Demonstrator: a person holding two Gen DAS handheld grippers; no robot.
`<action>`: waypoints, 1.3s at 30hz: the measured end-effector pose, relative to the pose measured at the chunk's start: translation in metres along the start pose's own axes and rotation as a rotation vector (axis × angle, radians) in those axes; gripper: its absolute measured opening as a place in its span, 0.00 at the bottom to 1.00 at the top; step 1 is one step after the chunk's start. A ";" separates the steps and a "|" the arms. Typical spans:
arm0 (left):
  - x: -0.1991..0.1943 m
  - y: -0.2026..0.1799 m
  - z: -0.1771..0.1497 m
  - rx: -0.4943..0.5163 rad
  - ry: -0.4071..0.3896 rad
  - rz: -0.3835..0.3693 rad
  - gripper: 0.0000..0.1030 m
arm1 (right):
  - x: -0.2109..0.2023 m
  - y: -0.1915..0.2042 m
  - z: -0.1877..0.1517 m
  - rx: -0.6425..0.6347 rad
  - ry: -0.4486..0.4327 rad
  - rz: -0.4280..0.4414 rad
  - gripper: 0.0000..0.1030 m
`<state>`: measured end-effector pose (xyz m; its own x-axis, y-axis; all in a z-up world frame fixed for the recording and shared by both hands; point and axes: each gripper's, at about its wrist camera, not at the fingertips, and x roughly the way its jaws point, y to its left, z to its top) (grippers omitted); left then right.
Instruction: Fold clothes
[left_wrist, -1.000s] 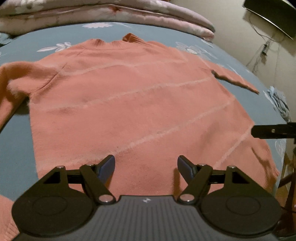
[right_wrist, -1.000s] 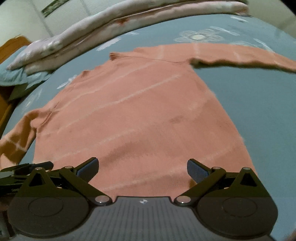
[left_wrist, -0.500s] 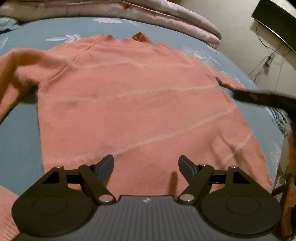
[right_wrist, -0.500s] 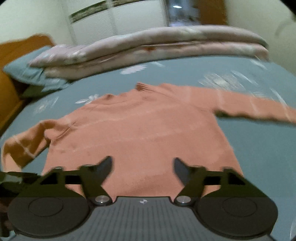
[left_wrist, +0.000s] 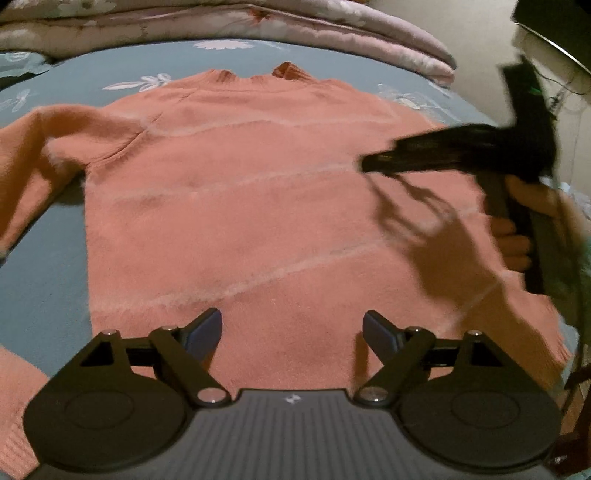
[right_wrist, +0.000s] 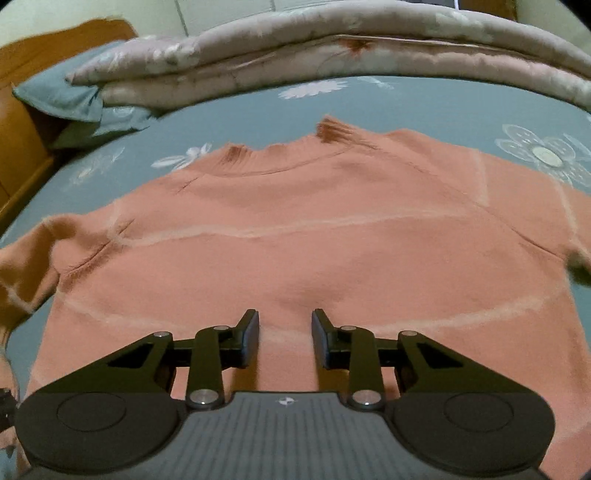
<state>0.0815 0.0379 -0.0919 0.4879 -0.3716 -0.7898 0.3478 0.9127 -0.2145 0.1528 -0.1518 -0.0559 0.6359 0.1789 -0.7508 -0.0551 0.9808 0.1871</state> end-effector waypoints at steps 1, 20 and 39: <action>-0.002 -0.002 0.001 -0.015 0.004 0.020 0.81 | -0.008 -0.008 -0.002 0.023 0.004 -0.008 0.36; -0.033 -0.001 0.000 -0.154 0.025 0.076 0.80 | -0.085 -0.030 -0.083 0.110 0.093 -0.006 0.72; -0.133 0.124 -0.067 -0.555 -0.250 0.312 0.69 | -0.071 -0.004 -0.080 0.019 0.196 -0.105 0.95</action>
<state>0.0058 0.2124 -0.0520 0.6923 -0.0446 -0.7202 -0.2682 0.9107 -0.3142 0.0460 -0.1624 -0.0539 0.4758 0.0889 -0.8751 0.0195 0.9936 0.1115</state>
